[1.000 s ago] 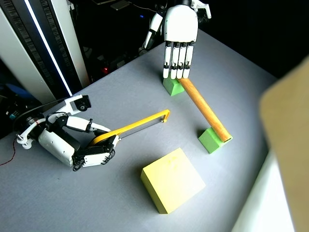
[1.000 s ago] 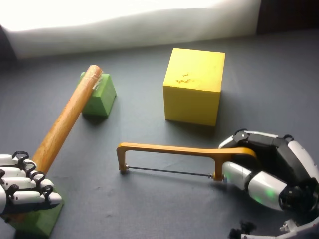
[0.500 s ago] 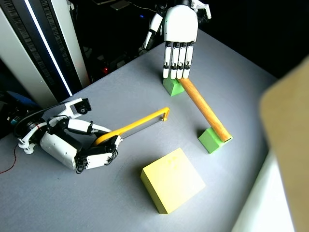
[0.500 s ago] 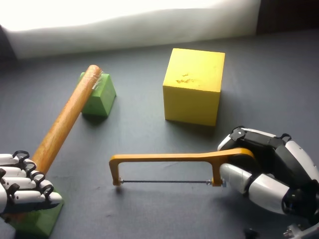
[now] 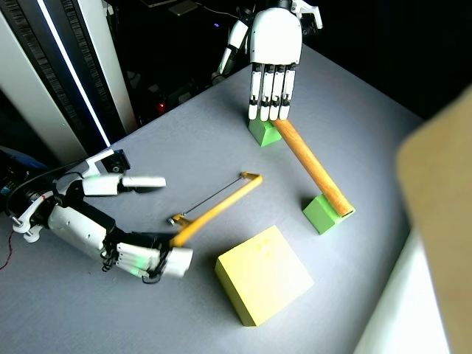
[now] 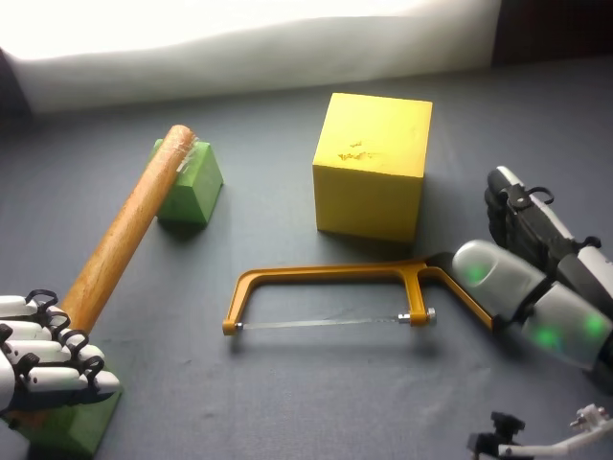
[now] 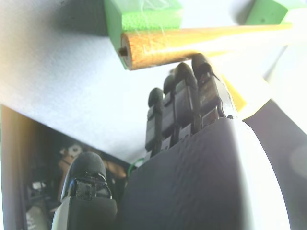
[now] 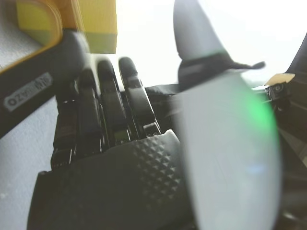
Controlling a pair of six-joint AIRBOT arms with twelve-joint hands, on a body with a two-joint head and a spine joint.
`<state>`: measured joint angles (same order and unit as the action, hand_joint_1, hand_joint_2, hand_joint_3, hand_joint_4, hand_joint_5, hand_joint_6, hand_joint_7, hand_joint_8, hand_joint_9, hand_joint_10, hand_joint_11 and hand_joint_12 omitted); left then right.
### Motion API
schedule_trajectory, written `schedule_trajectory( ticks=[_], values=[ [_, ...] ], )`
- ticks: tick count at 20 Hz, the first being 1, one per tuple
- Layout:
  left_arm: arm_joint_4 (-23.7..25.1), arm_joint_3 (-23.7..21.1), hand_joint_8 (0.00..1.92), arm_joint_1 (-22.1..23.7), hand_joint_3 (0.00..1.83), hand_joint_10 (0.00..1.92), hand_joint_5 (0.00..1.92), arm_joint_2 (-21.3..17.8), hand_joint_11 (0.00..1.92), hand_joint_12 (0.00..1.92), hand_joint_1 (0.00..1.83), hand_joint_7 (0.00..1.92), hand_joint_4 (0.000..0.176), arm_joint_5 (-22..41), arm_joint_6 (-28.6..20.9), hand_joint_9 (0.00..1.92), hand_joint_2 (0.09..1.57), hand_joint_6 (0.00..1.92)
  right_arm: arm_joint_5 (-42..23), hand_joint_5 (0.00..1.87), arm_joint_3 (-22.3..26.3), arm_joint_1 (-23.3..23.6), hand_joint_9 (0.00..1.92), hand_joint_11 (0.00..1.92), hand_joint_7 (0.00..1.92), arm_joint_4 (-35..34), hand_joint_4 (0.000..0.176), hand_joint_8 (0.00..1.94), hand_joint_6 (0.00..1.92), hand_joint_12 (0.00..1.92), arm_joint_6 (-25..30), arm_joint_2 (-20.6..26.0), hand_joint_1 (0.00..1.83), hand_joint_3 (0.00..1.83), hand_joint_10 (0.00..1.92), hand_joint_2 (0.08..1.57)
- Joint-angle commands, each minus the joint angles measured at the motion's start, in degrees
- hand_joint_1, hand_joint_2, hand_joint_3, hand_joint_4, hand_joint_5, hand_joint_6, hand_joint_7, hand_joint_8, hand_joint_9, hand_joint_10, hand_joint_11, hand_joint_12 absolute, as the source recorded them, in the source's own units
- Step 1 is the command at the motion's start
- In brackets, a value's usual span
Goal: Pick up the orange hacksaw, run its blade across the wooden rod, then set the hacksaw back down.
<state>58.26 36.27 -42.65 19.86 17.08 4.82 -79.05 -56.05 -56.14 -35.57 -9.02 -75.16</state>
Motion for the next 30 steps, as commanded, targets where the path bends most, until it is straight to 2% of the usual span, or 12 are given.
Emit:
schedule_trajectory(
  ticks=[1, 3, 9, 17, 20, 22, 23, 24, 26, 27, 28, 30],
  values=[
    [-0.78, -0.19, 0.00, 0.53, 0.00, 0.00, 0.19, 0.10, 0.00, 0.41, 0.00, 0.19, 0.000, 1.69, -0.05, 0.17, 1.20, 0.00, -6.70, 0.00, 0.06, 1.22, 0.00, 0.01, 0.00, 3.72, 0.000, 0.00, 0.00, 0.08, -0.38, 0.90, 0.37, 0.00, 0.00, 0.94],
    [-0.78, -0.19, 0.00, 0.56, 0.00, 0.00, 0.18, 0.10, 0.00, 0.37, 0.00, 0.17, 0.000, 1.70, -0.05, 0.15, 1.21, 0.00, -4.78, 0.00, 0.03, 2.97, 0.00, 0.00, 0.00, 11.02, 0.000, 0.00, 0.00, 0.19, -6.36, 4.05, 0.35, 0.00, 0.00, 0.95],
    [-0.78, 0.36, 0.00, 0.86, 0.00, 0.00, 0.19, 0.45, 0.00, 0.43, 0.03, 0.19, 0.000, 3.30, 0.06, 0.17, 1.20, 0.00, 10.66, 0.00, -0.61, 11.89, 0.00, 0.00, 0.00, 36.97, 0.000, 0.00, 0.00, 0.41, -5.78, 13.41, 0.32, 0.00, 0.00, 1.01],
    [-0.81, 6.35, 0.00, 0.19, 0.00, 0.00, 0.21, 2.90, 0.00, 0.32, 0.04, 0.17, 0.010, 22.91, 3.20, 0.16, 1.20, 0.01, 14.37, 0.31, -10.44, 24.85, 0.25, 0.00, 0.29, 84.34, 0.000, 0.01, 0.02, 0.82, 14.87, 17.42, 0.41, 0.00, 0.01, 1.02],
    [-0.82, 8.07, 0.01, 0.43, 0.00, 0.01, 0.30, 4.41, 0.00, 0.53, 0.18, 0.28, 0.034, 30.37, 4.15, 0.26, 1.20, 0.01, 11.01, 0.59, -12.90, 28.99, 0.63, 0.23, 0.64, 98.61, 0.000, 0.03, 0.03, 1.07, 18.47, 17.09, 0.46, 0.00, 0.07, 1.03],
    [-0.82, 8.99, 0.01, 0.54, 0.00, 0.02, 0.45, 5.26, 0.00, 0.94, 0.31, 0.51, 0.037, 34.95, 4.54, 0.47, 1.21, 0.00, 9.72, 0.88, -14.08, 33.15, 0.82, 0.57, 0.96, 106.26, 0.000, 0.09, 0.09, 1.34, 19.37, 16.40, 0.50, 0.00, 0.56, 1.06],
    [-0.82, 9.39, 0.01, 0.58, 0.00, 0.05, 0.56, 5.75, 0.11, 1.00, 0.36, 0.62, 0.011, 36.90, 4.57, 0.60, 1.22, 0.01, 8.72, 0.90, -14.43, 35.02, 0.82, 0.71, 0.97, 109.40, 0.000, 0.30, 0.33, 1.40, 19.80, 16.36, 0.51, 0.00, 0.91, 1.07],
    [-0.81, 10.26, 0.03, 0.37, 0.00, 0.09, 0.69, 6.44, 0.24, 1.06, 0.46, 0.74, 0.000, 40.58, 4.57, 0.73, 1.22, 0.02, 7.69, 0.82, -14.98, 36.91, 0.79, 0.76, 0.90, 112.98, 0.000, 0.92, 0.92, 1.61, 21.44, 16.32, 0.53, 0.00, 1.30, 1.08],
    [-0.81, 11.28, 0.08, -0.11, 0.00, 0.28, 0.92, 7.08, 0.41, 1.14, 0.54, 0.95, 0.000, 45.92, 4.60, 0.86, 1.25, 0.14, 6.39, 0.69, -16.17, 40.17, 0.90, 0.89, 0.89, 116.96, 0.000, 1.46, 1.36, 1.78, 21.52, 15.81, 0.56, 0.00, 1.60, 1.08],
    [-0.81, 11.77, 0.28, -0.21, 0.00, 0.82, 0.70, 7.46, 0.45, 1.30, 0.76, 0.96, 0.126, 47.89, 4.60, 0.74, 1.30, 1.24, 6.03, 0.67, -16.38, 41.23, 0.98, 0.97, 0.89, 118.35, 0.000, 1.64, 1.43, 1.89, 21.23, 15.70, 0.58, 0.00, 1.73, 1.08],
    [-0.81, 12.12, 0.87, -0.23, 0.00, 1.16, 0.63, 7.77, 0.47, 1.46, 0.80, 0.82, 0.166, 49.00, 4.60, 0.69, 1.31, 1.50, 5.93, 0.68, -16.39, 42.00, 1.00, 1.04, 0.88, 119.50, 0.000, 1.84, 1.52, 1.91, 21.33, 15.69, 0.60, 0.00, 1.88, 1.08],
    [-0.81, 12.68, 1.50, 0.08, 0.00, 1.55, 0.55, 8.12, 0.46, 1.77, 0.75, 0.76, 0.176, 50.93, 4.70, 0.72, 1.36, 1.68, 5.43, 0.85, -16.38, 43.81, 1.21, 1.32, 1.09, 122.51, 0.000, 1.94, 1.91, 1.92, 20.33, 15.47, 0.51, 0.01, 1.92, 1.15]
  ],
)
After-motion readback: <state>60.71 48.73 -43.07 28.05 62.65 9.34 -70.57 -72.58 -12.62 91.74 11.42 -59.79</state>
